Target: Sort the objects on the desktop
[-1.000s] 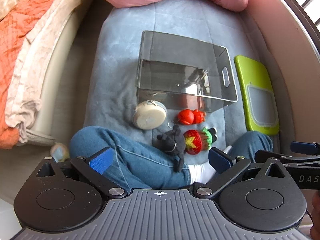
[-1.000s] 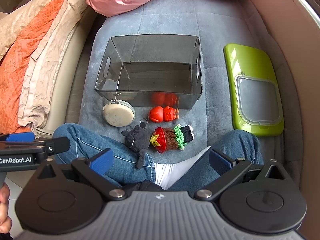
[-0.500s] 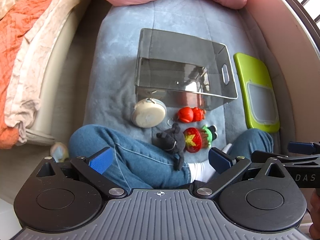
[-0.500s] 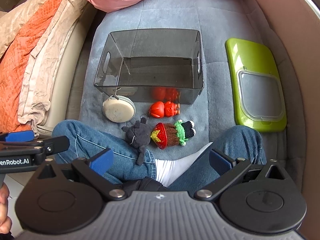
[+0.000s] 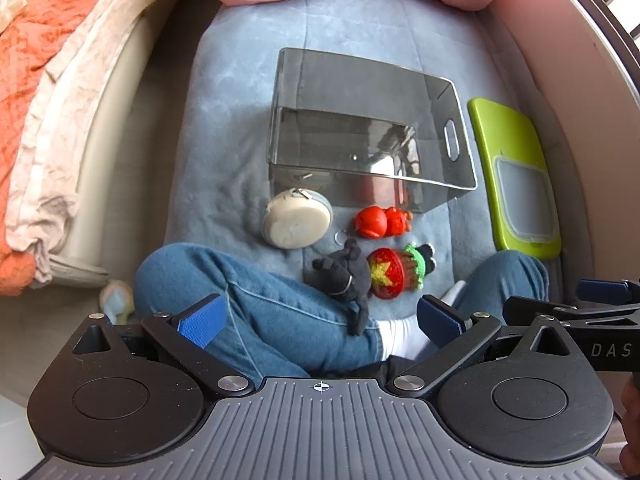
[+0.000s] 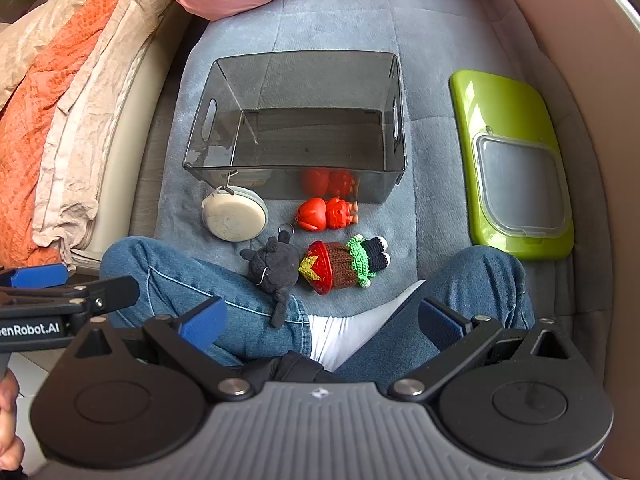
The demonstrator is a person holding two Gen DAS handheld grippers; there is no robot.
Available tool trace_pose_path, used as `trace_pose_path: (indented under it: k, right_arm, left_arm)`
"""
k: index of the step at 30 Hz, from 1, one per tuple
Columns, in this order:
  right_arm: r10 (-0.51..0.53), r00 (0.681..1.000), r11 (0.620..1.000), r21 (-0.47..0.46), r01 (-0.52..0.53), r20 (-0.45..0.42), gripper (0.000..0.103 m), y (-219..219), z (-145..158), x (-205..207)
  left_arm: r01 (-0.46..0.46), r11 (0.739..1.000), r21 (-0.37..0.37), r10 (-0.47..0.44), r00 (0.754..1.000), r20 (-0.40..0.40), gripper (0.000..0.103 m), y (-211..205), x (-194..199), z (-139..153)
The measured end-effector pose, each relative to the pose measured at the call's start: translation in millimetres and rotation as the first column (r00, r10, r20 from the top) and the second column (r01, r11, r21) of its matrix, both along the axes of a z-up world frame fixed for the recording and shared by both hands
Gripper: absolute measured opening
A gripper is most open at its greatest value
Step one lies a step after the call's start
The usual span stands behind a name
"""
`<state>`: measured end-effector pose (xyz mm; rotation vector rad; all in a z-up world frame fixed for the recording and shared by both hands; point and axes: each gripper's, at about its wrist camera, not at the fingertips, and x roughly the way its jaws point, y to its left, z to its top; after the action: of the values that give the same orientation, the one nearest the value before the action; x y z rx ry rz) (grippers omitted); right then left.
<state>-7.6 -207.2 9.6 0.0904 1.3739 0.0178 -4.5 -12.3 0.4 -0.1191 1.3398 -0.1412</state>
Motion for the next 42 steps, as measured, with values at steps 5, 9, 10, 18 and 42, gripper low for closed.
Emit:
trace_pose_path:
  k: [5,9,10,18,42]
  right_arm:
    - [-0.003,1.0,1.0,-0.002,0.003,-0.006,0.103,-1,-2,1]
    - [-0.005,1.0,1.0,-0.002,0.005,-0.006,0.103,-2,-4,2]
    - [-0.005,1.0,1.0,-0.002,0.005,-0.007,0.103,-2,-5,2]
    - [-0.009,1.0,0.999,0.038,0.009,-0.022,0.103,-16,-40,15]
    - [-0.235,0.83,0.96,0.252,0.118,0.505,0.103,-104,-162,-1]
  left_arm:
    - [0.0,1.0,-0.002,0.0,1.0,-0.008,0.103,-1,0,-3]
    - [0.004,1.0,-0.014,-0.004,1.0,-0.021,0.103,-1,0,-9]
    - [0.007,1.0,-0.027,-0.008,1.0,-0.027,0.103,-1,1,-12]
    - [0.066,0.988,-0.137,-0.075,0.995,-0.059,0.103,-7,10,-82]
    - [-0.096,0.973,-0.21,-0.007,0.895,-0.446,0.103,-66,84,-287]
